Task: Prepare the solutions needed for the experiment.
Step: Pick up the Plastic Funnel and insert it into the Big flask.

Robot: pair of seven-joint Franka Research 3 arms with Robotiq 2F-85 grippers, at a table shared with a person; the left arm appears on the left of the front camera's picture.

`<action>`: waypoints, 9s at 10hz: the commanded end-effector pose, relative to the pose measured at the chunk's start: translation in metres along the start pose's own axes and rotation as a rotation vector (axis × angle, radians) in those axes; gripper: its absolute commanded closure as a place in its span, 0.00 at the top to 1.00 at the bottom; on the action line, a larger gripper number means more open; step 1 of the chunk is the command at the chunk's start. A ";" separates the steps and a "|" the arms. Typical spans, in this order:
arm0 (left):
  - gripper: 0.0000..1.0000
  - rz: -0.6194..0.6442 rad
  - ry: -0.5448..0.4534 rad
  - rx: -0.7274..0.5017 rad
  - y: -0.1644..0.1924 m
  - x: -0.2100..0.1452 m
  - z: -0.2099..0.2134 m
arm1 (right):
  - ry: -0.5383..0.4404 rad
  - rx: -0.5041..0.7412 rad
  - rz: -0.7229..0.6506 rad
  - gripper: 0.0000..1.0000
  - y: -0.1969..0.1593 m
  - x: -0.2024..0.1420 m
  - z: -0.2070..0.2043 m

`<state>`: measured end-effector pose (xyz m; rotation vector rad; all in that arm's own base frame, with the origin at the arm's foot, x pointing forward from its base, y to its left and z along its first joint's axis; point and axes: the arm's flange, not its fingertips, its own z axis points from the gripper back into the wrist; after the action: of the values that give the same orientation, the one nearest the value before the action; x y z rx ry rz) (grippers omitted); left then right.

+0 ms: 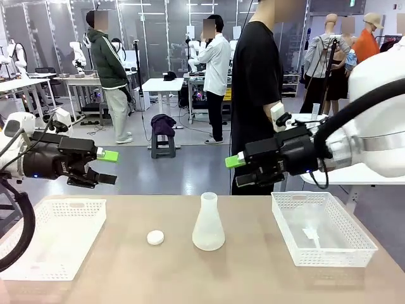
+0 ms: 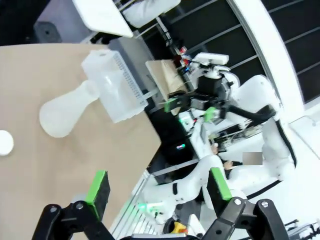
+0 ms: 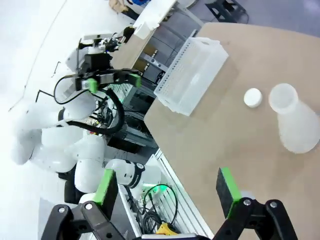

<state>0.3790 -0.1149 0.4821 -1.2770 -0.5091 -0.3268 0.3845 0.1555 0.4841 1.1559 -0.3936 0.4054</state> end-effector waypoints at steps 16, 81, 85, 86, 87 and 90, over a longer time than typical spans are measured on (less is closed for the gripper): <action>1.00 0.005 0.003 -0.034 0.005 -0.002 -0.002 | 0.623 -0.850 0.469 1.00 -0.057 0.077 0.084; 1.00 0.005 0.003 -0.034 0.005 -0.002 -0.002 | 0.765 -1.114 0.829 0.00 -0.011 0.154 0.126; 1.00 0.005 0.003 -0.034 0.005 -0.002 -0.002 | 0.765 -1.114 0.829 0.00 -0.011 0.154 0.126; 1.00 0.005 0.003 -0.034 0.005 -0.002 -0.002 | 0.751 -1.122 0.822 0.07 -0.011 0.150 0.124; 1.00 0.005 0.003 -0.034 0.005 -0.002 -0.002 | 0.788 -1.094 0.969 0.07 -0.005 0.156 0.099; 1.00 0.005 0.003 -0.034 0.005 -0.002 -0.002 | 0.766 -0.999 1.244 0.07 0.030 0.162 0.034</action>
<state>0.3791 -0.1128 0.4747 -1.2819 -0.5001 -0.3521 0.5021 0.1449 0.5998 -0.3801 -0.4440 1.3775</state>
